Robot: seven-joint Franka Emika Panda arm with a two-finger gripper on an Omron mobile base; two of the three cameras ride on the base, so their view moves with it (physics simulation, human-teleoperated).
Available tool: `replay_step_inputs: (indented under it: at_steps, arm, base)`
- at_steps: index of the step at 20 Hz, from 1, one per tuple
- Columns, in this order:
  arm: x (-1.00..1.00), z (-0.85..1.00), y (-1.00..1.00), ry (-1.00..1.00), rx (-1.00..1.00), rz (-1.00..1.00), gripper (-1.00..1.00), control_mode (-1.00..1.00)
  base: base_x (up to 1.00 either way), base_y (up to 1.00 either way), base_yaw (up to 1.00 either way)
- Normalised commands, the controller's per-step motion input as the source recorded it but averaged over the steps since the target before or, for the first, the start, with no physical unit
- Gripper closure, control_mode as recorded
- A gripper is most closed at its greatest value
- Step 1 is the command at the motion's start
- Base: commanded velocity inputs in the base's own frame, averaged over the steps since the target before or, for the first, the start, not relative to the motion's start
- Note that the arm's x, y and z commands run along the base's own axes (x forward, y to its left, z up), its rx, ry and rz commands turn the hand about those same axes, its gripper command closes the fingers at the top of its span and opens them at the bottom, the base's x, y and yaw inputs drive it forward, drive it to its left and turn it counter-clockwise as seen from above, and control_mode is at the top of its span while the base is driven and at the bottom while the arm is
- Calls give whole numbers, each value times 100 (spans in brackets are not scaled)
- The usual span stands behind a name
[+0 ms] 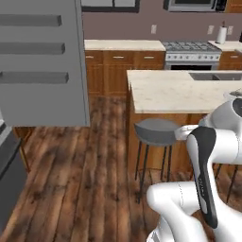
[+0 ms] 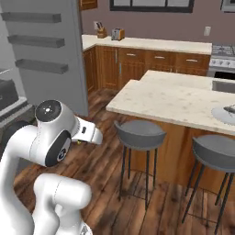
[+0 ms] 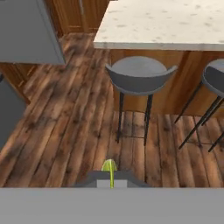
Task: Take the lemon wedge from the fridge and place it on the plate with fish on the dining counter.
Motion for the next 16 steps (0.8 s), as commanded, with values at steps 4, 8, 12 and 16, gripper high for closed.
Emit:
replay_step_inputs:
  at_steps: [4,8,12,16]
  arm:
    - [0,0,0,0,0,0,100,100]
    - [0,0,0,0,0,0,100,100]
    - [0,0,0,0,0,0,100,100]
    - [0,0,0,0,0,0,100,100]
  base:
    - [-17,-21,-53]
    - [-1,-67,-29]
    - [27,-64,-12]
    - [53,-61,-11]
